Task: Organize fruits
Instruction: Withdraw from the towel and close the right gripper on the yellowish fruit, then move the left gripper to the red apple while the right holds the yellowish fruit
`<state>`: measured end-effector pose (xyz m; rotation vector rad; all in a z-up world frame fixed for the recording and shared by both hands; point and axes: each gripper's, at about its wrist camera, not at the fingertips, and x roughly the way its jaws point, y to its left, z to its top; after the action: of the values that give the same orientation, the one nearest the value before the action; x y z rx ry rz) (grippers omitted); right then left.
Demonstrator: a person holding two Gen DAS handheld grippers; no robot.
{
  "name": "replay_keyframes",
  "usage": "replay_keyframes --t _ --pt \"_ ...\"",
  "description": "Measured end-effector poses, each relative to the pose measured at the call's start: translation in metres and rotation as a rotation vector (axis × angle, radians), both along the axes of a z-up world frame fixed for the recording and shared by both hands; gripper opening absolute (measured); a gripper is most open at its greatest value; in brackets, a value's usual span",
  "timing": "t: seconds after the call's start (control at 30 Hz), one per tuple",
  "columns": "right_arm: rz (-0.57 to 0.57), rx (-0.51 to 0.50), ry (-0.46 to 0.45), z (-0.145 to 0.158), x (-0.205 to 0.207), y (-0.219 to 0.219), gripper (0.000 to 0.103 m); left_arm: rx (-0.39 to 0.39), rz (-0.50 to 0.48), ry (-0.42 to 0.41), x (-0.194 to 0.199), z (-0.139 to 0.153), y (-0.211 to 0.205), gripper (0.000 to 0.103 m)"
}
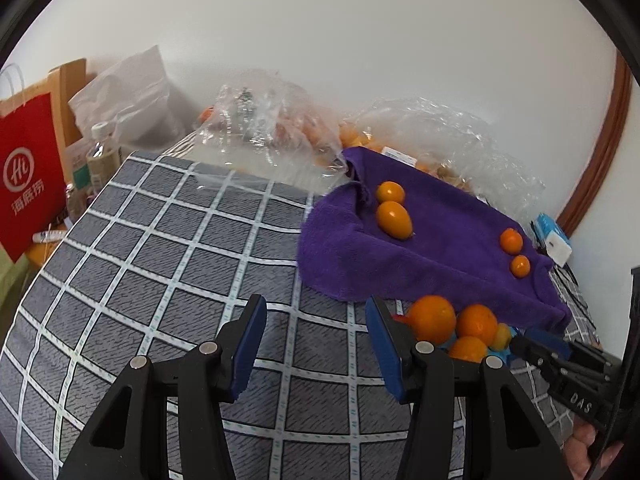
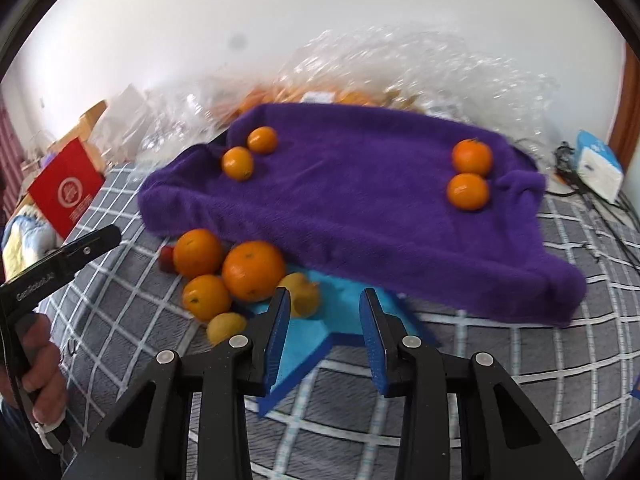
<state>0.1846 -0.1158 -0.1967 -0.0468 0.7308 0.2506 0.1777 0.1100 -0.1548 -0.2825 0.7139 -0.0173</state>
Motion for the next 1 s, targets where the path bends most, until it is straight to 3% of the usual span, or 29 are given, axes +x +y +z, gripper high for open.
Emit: replay_keyframes --t 0.2,0.3,0.33,0.43,0.53,0.77,1.0 --pt "0.029 -0.06 0.02 -0.01 0.013 0.02 0.036 -0.029 0.021 0.015 0.0 -0.005 0.005 0.049" --pt "0.026 -0.074 0.042 -0.014 0.024 0.021 0.033 0.002 0.018 0.04 0.004 -0.01 0.0 0.049" --pt "0.026 -0.084 0.041 -0.015 0.026 0.022 0.028 0.013 0.015 0.049 0.005 -0.011 -0.002 0.049" --pt "0.017 -0.118 0.016 -0.013 0.022 0.023 0.028 0.045 -0.002 0.045 0.005 -0.012 -0.009 0.049" --pt "0.0 -0.107 -0.023 -0.007 0.008 0.01 0.028 0.046 -0.044 0.03 0.002 -0.01 -0.017 0.049" --pt "-0.162 -0.111 -0.089 -0.003 -0.019 -0.056 0.028 0.038 -0.151 0.001 -0.003 -0.007 -0.036 0.049" --pt "-0.204 -0.041 -0.081 -0.009 -0.026 -0.092 0.028 0.008 -0.201 0.091 0.011 -0.013 -0.048 0.049"
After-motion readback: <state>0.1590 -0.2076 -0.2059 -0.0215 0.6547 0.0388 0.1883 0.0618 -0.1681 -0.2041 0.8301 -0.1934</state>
